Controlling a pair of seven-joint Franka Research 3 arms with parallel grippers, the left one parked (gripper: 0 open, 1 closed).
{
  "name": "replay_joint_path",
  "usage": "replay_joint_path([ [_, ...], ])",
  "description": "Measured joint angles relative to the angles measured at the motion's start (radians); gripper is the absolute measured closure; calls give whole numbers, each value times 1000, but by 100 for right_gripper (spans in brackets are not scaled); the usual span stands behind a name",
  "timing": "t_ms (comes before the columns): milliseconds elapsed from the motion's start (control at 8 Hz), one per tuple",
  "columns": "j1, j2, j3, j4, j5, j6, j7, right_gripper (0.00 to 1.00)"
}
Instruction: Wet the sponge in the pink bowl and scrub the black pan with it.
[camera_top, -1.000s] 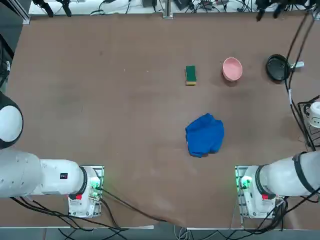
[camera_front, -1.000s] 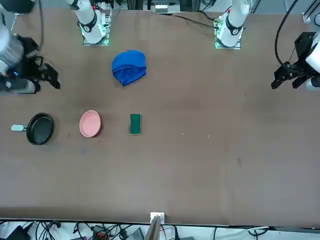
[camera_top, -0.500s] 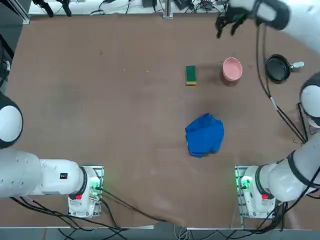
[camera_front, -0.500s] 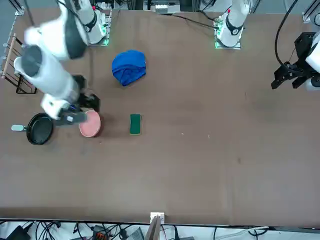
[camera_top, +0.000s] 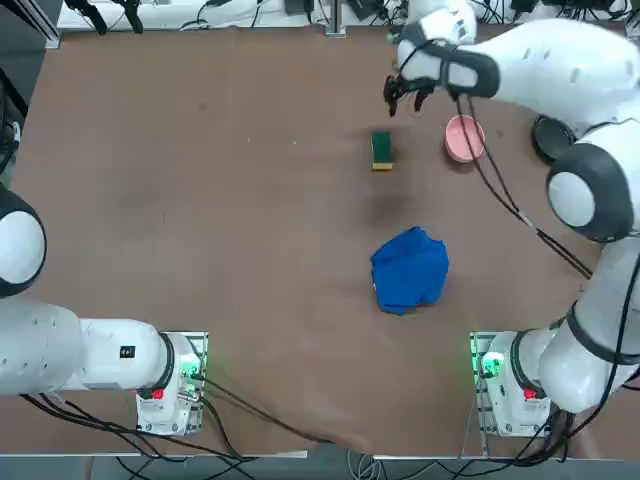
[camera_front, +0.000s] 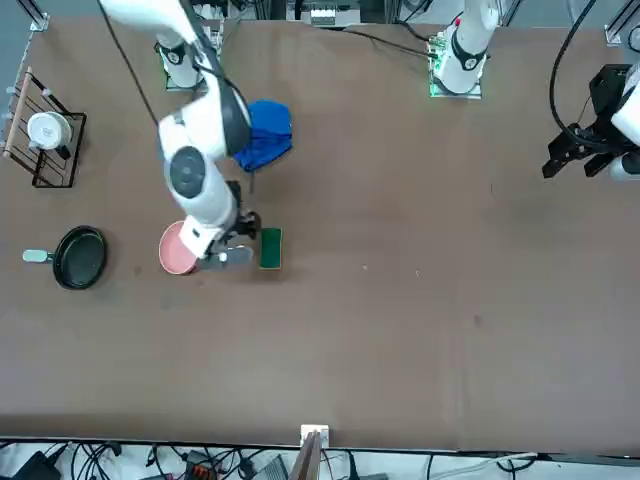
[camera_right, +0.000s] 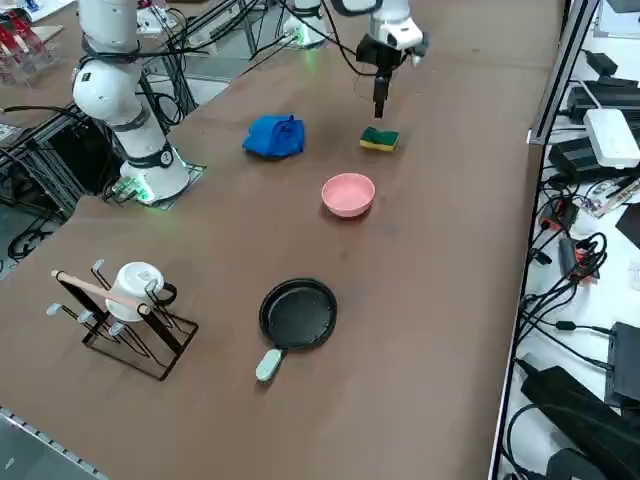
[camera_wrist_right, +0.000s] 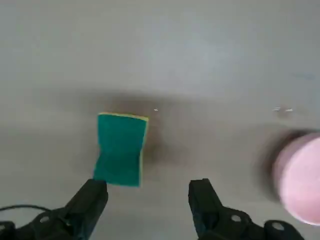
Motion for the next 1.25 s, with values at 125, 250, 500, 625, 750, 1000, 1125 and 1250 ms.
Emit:
replay_joint_path([
  [125, 20, 43, 0, 1, 0, 40, 48, 0],
  [250, 36, 77, 0, 2, 0, 67, 86, 0],
  [500, 60, 124, -1, 3, 0, 101, 110, 0],
  [625, 67, 142, -1, 1, 0, 119, 113, 0],
  [750, 68, 157, -1, -3, 0, 136, 115, 0],
  [1000, 68, 175, -2, -5, 0, 151, 119, 0],
  [1125, 68, 176, -3, -5, 0, 159, 123, 0],
  [1250, 68, 176, -3, -5, 0, 164, 125, 0],
])
